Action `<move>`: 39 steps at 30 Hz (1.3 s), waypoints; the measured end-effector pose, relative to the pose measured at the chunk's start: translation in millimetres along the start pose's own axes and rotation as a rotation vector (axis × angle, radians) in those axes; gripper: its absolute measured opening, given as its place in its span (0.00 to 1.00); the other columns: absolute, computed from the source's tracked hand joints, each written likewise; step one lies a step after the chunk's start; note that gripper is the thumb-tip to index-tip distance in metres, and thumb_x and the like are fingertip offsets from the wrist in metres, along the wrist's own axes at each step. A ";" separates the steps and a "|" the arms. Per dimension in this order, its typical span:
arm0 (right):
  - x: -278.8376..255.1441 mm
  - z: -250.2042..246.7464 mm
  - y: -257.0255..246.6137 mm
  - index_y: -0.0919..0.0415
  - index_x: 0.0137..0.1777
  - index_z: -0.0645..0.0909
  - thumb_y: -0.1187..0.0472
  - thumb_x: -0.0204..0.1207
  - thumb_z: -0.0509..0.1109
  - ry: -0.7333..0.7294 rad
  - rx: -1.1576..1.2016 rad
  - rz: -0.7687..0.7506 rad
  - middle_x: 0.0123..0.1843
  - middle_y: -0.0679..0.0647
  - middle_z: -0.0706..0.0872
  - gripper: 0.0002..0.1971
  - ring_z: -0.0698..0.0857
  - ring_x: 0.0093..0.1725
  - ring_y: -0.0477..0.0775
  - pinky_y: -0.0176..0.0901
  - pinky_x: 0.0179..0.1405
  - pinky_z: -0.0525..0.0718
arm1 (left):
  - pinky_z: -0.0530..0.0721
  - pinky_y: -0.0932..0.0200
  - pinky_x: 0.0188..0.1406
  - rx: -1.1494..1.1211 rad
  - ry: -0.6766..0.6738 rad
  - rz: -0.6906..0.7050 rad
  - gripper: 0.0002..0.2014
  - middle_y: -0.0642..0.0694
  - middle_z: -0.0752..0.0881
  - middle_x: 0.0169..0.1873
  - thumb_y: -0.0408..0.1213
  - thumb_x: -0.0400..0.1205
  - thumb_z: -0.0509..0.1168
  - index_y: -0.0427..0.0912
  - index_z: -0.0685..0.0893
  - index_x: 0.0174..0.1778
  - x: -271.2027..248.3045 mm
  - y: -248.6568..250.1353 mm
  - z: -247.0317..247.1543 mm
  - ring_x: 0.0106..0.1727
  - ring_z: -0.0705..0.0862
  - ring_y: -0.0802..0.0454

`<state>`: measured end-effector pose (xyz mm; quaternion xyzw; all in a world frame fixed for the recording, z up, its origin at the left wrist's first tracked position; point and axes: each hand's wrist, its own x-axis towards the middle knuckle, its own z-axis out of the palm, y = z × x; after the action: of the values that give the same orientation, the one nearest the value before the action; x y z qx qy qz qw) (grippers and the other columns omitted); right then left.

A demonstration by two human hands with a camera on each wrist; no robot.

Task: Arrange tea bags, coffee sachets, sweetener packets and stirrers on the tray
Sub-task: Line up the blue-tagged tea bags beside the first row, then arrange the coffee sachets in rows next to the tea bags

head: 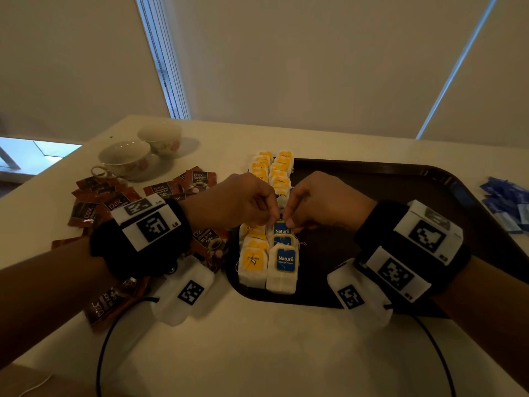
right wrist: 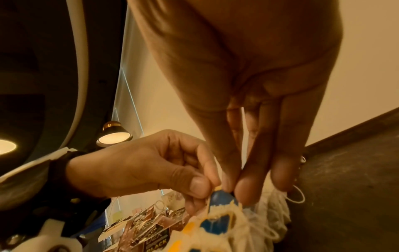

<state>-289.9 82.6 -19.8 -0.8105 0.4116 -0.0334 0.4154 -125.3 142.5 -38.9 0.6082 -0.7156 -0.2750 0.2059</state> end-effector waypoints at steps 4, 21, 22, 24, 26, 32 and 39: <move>1.5 0.2 0.1 0.62 0.41 0.86 0.70 0.72 0.73 -0.023 -0.020 -0.001 0.34 0.50 0.86 0.03 0.85 0.33 0.41 0.26 0.27 0.83 | 0.85 0.66 0.45 0.066 0.012 0.003 0.04 0.56 0.88 0.37 0.32 0.76 0.73 0.46 0.87 0.40 -1.3 2.9 -2.5 0.40 0.86 0.63; -62.4 -28.6 2.8 0.47 0.47 0.85 0.46 0.64 0.72 -0.010 -0.024 -0.120 0.40 0.48 0.90 0.12 0.88 0.39 0.42 0.38 0.42 0.83 | 0.80 0.63 0.53 0.470 -0.115 -0.394 0.15 0.54 0.83 0.56 0.48 0.77 0.70 0.53 0.80 0.58 -72.4 -10.7 -98.1 0.56 0.82 0.55; -66.6 -30.6 4.3 0.46 0.46 0.85 0.39 0.57 0.72 -0.031 -0.017 -0.120 0.40 0.48 0.90 0.19 0.88 0.39 0.42 0.38 0.41 0.82 | 0.80 0.62 0.55 0.509 -0.194 -0.441 0.22 0.53 0.81 0.61 0.52 0.77 0.68 0.51 0.76 0.65 -75.6 -12.1 -90.5 0.60 0.81 0.53; -72.6 -33.5 8.0 0.43 0.45 0.86 0.22 0.37 0.69 -0.063 -0.031 -0.141 0.41 0.45 0.90 0.37 0.88 0.40 0.41 0.37 0.39 0.80 | 0.78 0.55 0.65 0.592 -0.282 -0.510 0.36 0.49 0.76 0.70 0.60 0.76 0.65 0.47 0.66 0.76 -77.4 -16.0 -74.0 0.67 0.77 0.49; -76.8 -35.5 13.0 0.40 0.42 0.86 0.15 0.24 0.63 -0.075 -0.040 -0.156 0.41 0.43 0.90 0.46 0.89 0.40 0.41 0.37 0.40 0.80 | 0.72 0.46 0.72 0.645 -0.302 -0.568 0.43 0.45 0.68 0.75 0.66 0.74 0.63 0.47 0.59 0.80 -74.1 -18.7 -59.2 0.73 0.70 0.44; -91.8 -42.9 17.6 0.32 0.41 0.85 0.15 0.23 0.64 -0.070 0.015 -0.156 0.41 0.42 0.90 0.42 0.89 0.41 0.41 0.40 0.42 0.82 | 0.75 0.53 0.63 0.721 -0.243 -0.616 0.42 0.43 0.74 0.69 0.63 0.72 0.69 0.42 0.66 0.75 -51.3 -22.7 -42.3 0.67 0.74 0.45; -93.2 -43.1 24.7 0.43 0.41 0.88 0.24 0.36 0.72 -0.012 0.059 -0.146 0.41 0.43 0.90 0.35 0.89 0.41 0.43 0.45 0.45 0.85 | 0.73 0.70 0.30 0.581 -0.149 -0.660 0.17 0.52 0.79 0.36 0.46 0.74 0.75 0.41 0.82 0.52 -29.3 -33.3 -51.4 0.34 0.75 0.59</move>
<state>-384.1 111.7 17.8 -0.8260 0.3478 -0.0709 0.4379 -62.6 160.3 -19.9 0.8152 -0.5435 -0.1568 -0.1246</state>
